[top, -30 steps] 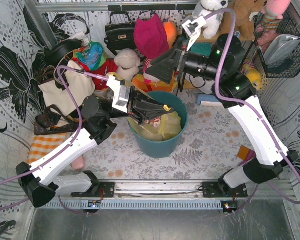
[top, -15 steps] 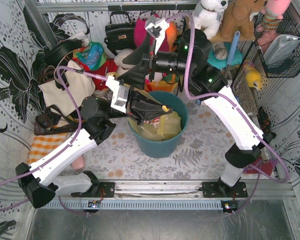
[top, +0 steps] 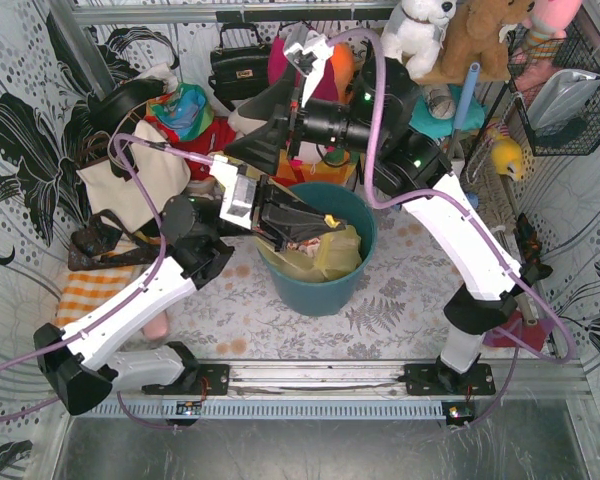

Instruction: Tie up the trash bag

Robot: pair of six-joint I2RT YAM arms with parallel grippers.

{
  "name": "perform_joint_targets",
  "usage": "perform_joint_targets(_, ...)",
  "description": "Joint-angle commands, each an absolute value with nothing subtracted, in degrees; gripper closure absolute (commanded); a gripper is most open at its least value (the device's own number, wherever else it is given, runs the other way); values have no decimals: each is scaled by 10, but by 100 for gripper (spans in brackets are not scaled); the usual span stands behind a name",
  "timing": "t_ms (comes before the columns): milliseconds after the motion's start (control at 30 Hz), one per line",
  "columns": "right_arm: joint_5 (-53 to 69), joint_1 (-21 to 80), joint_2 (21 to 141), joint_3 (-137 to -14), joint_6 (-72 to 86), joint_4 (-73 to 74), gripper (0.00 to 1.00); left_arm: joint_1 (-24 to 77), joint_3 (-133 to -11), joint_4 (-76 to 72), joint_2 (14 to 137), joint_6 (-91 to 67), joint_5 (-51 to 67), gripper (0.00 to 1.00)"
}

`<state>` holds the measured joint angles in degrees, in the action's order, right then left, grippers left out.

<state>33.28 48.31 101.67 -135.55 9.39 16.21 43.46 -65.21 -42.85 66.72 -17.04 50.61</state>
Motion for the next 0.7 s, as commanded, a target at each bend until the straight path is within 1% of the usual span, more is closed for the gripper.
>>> perform_joint_targets(0, 256, 492, 1036, -1360, 94, 159, 18, 442, -652, -417, 672, -165, 528, 100)
perform_joint_targets(167, 275, 488, 1050, -1383, 101, 159, 19, 442, -653, -403, 671, -153, 532, 100)
perform_joint_targets(300, 332, 488, 1066, -1411, 89, 185, 19, 442, -659, -385, 670, -141, 543, 100)
perform_joint_targets(400, 360, 488, 1064, -1409, 78, 193, 19, 442, -666, -361, 669, -129, 556, 100)
perform_joint_targets(667, 392, 488, 1063, -1405, 56, 203, 14, 442, -677, -329, 670, -111, 581, 100)
